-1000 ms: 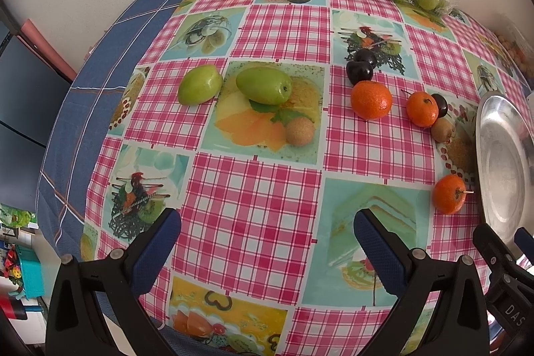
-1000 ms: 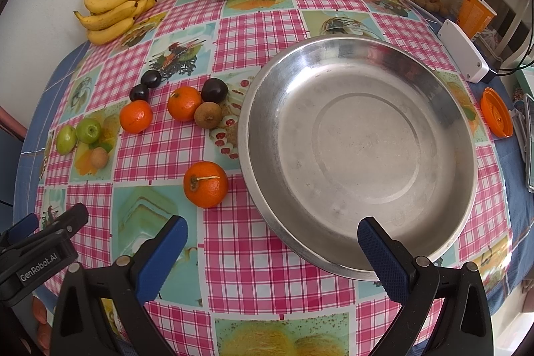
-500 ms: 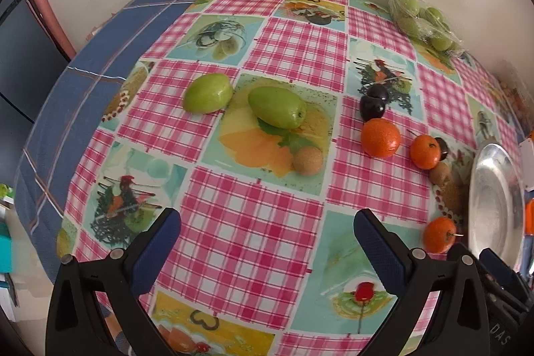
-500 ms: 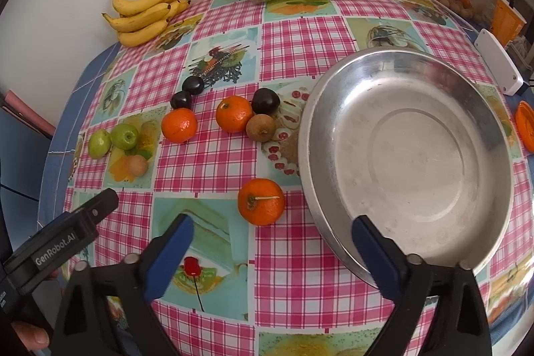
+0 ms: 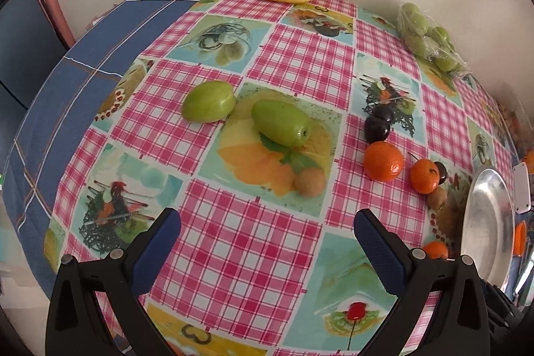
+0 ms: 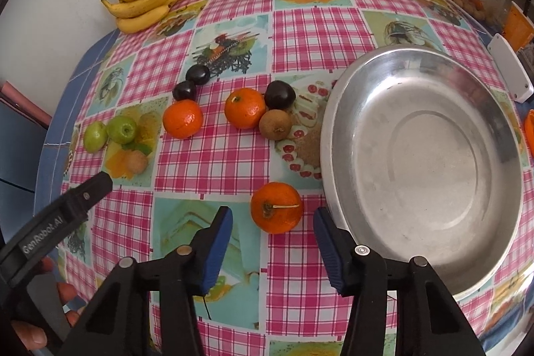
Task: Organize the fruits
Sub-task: 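Grasp the stemmed tangerine with the right tool while the left tool grasps a brown kiwi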
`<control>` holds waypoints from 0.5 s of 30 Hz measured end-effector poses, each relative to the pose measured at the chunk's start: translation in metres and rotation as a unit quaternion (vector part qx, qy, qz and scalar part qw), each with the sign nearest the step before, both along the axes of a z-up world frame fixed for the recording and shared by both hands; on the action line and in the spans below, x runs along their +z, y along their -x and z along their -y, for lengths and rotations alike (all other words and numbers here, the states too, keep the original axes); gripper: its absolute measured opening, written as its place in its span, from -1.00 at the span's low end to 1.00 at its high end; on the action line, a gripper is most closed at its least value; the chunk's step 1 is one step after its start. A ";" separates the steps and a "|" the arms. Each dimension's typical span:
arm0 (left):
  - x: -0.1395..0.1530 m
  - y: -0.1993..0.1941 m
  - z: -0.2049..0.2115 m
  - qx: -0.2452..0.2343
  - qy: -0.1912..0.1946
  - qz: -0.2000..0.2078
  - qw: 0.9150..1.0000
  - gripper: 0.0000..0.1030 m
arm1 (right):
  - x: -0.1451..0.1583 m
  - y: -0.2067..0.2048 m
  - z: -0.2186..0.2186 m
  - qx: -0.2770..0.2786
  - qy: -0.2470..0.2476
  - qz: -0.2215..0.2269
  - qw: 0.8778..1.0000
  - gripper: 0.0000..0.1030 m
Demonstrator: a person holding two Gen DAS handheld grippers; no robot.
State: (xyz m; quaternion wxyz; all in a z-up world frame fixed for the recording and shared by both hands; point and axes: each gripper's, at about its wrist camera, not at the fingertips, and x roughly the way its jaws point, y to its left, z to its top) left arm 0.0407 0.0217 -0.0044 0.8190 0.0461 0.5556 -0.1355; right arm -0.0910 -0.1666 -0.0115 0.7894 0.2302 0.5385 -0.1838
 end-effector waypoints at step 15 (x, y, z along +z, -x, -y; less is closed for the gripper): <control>-0.003 -0.016 0.004 -0.003 0.010 -0.010 1.000 1.00 | -0.015 -0.020 0.005 -0.007 0.008 -0.033 0.999 -0.23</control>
